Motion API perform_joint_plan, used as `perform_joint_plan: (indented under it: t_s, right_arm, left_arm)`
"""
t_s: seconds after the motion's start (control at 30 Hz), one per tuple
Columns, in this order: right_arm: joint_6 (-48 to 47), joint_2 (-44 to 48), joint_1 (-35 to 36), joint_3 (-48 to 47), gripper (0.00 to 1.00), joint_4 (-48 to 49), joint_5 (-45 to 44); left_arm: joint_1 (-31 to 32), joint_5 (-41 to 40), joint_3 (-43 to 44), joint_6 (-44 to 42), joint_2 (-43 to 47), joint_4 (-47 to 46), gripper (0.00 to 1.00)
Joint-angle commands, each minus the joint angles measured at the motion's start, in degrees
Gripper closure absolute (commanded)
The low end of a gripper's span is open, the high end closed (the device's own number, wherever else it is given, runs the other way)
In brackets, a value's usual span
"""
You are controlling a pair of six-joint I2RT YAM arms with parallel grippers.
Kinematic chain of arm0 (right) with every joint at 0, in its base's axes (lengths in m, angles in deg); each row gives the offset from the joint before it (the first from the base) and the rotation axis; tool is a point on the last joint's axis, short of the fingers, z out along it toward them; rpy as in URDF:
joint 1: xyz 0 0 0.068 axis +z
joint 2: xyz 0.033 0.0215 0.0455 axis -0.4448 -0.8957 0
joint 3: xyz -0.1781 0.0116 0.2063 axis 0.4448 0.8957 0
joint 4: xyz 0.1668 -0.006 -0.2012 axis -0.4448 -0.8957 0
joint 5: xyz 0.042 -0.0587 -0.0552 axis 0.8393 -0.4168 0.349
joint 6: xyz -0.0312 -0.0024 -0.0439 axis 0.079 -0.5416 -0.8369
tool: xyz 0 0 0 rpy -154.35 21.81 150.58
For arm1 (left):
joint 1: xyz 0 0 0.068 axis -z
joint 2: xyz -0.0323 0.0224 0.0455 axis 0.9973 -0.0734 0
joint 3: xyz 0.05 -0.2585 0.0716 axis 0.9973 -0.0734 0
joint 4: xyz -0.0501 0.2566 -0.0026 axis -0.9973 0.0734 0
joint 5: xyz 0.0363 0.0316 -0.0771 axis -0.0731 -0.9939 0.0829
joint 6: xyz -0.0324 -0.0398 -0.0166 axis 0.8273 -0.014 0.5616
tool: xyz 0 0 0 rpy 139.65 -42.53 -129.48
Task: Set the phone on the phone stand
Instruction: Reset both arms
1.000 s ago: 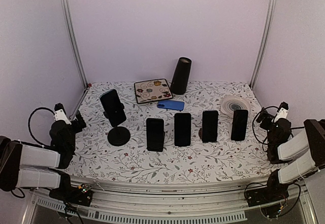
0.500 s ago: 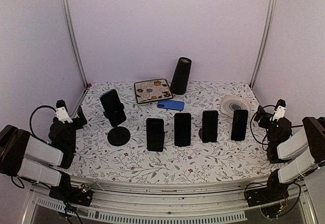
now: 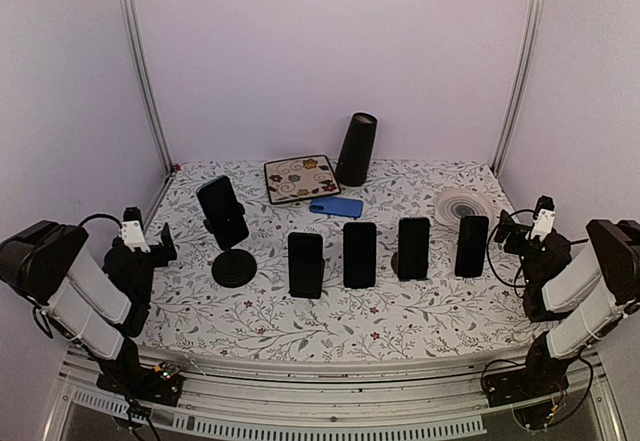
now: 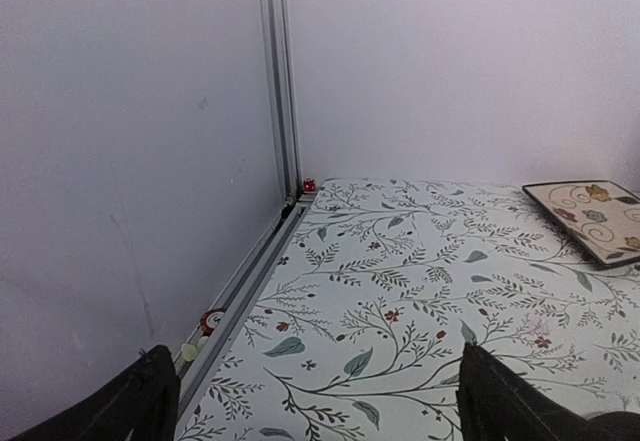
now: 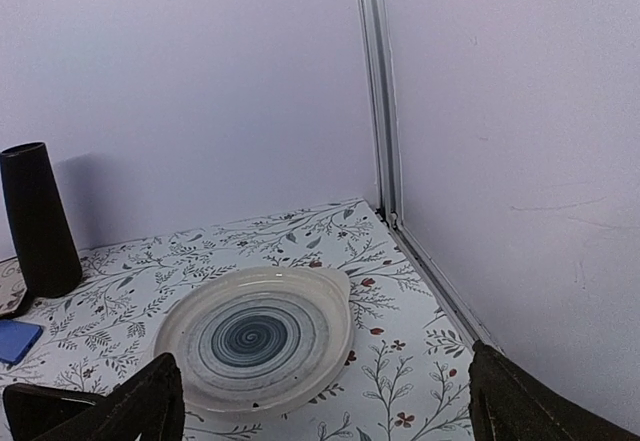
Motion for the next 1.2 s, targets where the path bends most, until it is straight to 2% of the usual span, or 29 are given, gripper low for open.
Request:
perform_joint_plan:
  t_s: [0.0,0.13,0.4,0.6,1.0,1.17]
  right_arm:
    - [-1.31,-0.87,0.68,-0.79,0.01,3.46,0.15]
    - [-1.41,-0.84,0.86,-1.49,0.01,1.97,-0.57]
    - [-2.30,-0.94,1.78,-5.00,0.01,-4.28,-1.20]
    - [-2.49,-1.04,1.93,-5.20,0.01,-4.65,-1.29]
    - [-2.60,-1.02,2.01,-5.28,0.01,-4.63,-1.07]
    - [-3.71,-1.19,2.01,-6.20,0.01,-6.09,1.93]
  left_arm:
    - [-0.50,2.69,1.12,-1.29,-0.28,-10.52,0.03]
    - [-0.53,3.42,3.20,-2.21,-3.45,-10.03,0.03]
    - [-0.58,2.38,7.82,-1.28,-2.07,0.21,0.03]
    - [-0.67,1.76,11.30,-0.97,-2.06,7.03,0.03]
    - [-0.88,2.07,11.38,-0.75,-1.98,7.40,0.03]
    - [-0.89,2.10,11.43,-0.75,-1.99,7.40,0.03]
